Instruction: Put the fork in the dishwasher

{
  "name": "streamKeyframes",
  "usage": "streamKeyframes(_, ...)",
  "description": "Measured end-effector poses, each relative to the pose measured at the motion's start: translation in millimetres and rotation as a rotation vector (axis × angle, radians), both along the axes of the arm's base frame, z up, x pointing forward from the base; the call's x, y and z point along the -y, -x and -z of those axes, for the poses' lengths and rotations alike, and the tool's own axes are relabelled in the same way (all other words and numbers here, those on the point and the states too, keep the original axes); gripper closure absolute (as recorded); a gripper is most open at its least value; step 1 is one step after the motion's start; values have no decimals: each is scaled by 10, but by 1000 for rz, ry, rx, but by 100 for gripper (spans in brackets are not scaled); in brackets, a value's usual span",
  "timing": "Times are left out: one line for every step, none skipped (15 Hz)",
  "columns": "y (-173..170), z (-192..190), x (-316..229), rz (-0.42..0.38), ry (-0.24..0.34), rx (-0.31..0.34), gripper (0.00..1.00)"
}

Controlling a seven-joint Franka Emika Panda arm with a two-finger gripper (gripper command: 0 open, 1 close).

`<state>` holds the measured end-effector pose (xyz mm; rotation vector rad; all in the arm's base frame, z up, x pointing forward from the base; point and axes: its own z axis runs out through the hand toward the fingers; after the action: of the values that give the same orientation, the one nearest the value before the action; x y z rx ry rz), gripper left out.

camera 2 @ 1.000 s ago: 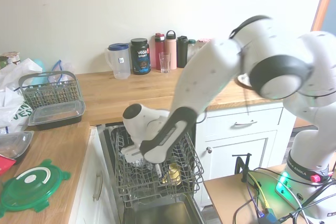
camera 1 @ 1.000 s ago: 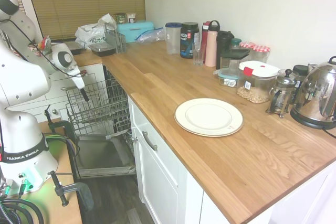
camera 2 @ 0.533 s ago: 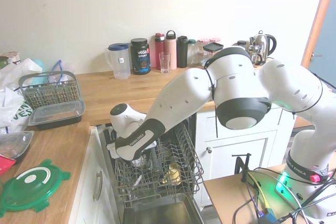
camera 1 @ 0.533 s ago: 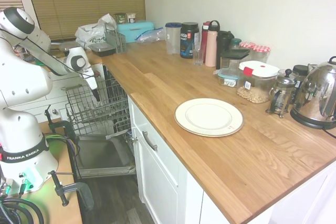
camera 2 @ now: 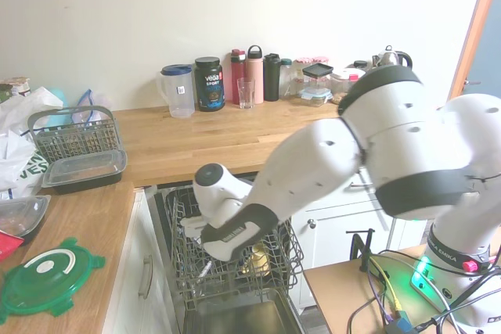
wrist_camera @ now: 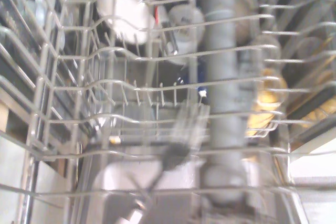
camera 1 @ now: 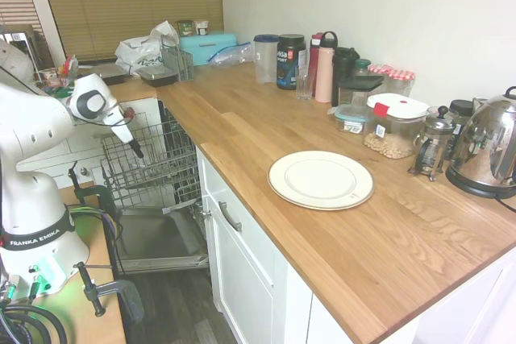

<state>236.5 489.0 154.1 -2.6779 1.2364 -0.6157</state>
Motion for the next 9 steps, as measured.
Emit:
streamKeyframes(41, -130, 195, 9, -26, 12, 0)
streamKeyframes(81, -257, 404, 19, -51, 18, 0)
streamKeyframes(133, -379, 632, 28, -76, 24, 0)
streamKeyframes(200, -482, 864, 32, -102, 35, 0)
streamKeyframes(281, -563, 1121, 34, -127, 50, 0)
streamKeyframes(366, -624, 1391, 34, -147, 68, 0)
streamKeyframes(447, -677, 1676, 36, -163, 87, 0)
streamKeyframes(522, -697, 1883, 39, -185, 87, 0)
streamKeyframes(548, -708, 1927, 33, -220, 85, 0)
